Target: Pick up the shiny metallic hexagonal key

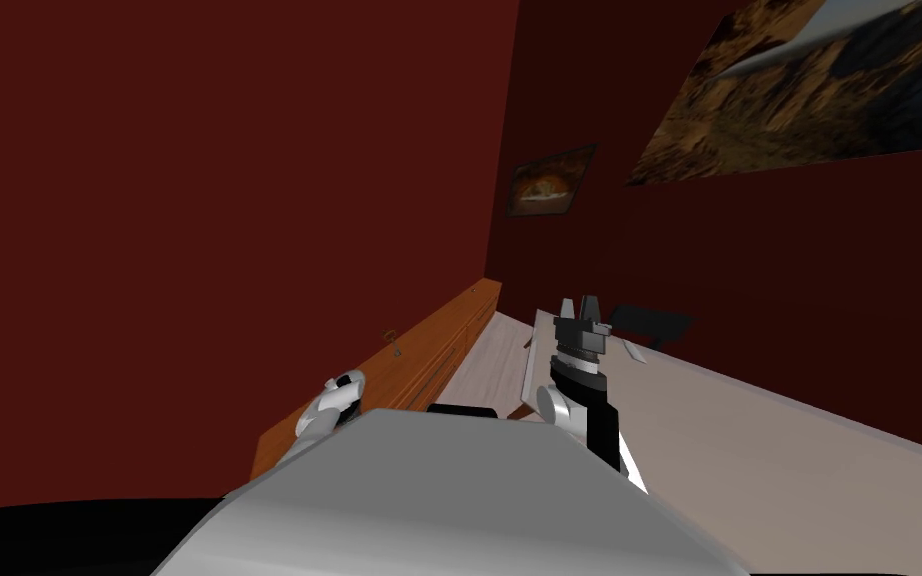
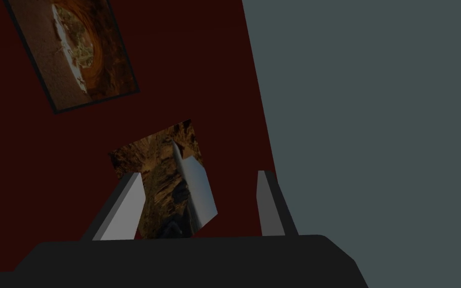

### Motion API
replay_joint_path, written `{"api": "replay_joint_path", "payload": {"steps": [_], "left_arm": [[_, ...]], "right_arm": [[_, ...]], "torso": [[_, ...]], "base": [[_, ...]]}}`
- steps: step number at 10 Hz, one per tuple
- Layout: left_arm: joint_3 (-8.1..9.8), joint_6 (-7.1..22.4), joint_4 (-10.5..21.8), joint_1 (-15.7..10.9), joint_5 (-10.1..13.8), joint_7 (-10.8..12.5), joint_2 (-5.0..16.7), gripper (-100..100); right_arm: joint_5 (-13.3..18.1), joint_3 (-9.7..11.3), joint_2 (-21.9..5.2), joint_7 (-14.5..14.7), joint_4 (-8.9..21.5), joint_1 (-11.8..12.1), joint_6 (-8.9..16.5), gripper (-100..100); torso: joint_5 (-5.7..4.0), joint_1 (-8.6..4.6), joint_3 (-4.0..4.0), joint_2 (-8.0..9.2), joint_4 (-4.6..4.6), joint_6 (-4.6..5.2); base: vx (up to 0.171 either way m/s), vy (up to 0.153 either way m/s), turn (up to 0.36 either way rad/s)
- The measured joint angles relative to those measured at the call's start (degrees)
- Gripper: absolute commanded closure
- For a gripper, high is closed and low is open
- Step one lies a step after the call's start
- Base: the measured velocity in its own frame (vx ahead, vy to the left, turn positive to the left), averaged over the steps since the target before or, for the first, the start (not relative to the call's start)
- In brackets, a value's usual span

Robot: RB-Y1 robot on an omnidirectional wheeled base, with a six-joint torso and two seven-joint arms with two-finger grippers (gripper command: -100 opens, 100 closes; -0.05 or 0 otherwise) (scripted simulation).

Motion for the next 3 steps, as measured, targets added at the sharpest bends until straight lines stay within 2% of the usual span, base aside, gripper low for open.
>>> {"api": "replay_joint_path", "payload": {"steps": [2,3], "left_arm": [[0.39,2.5,-2.6,0.3,0.2,0.1,0.4,100],[0.41,2.9,-2.8,0.3,0.2,0.1,0.4,0]], "right_arm": [[0.0,0.0,0.0,0.0,0.0,0.0,0.0,0],[0.0,0.0,0.0,0.0,0.0,0.0,0.0,0]], "torso": [[-0.04,-0.08,0.04,0.05,0.03,-0.01],[-0.01,-0.03,0.01,0.01,0.01,-0.03]], "base": [[-0.025,-0.020,-0.020],[0.000,0.000,0.000]]}}
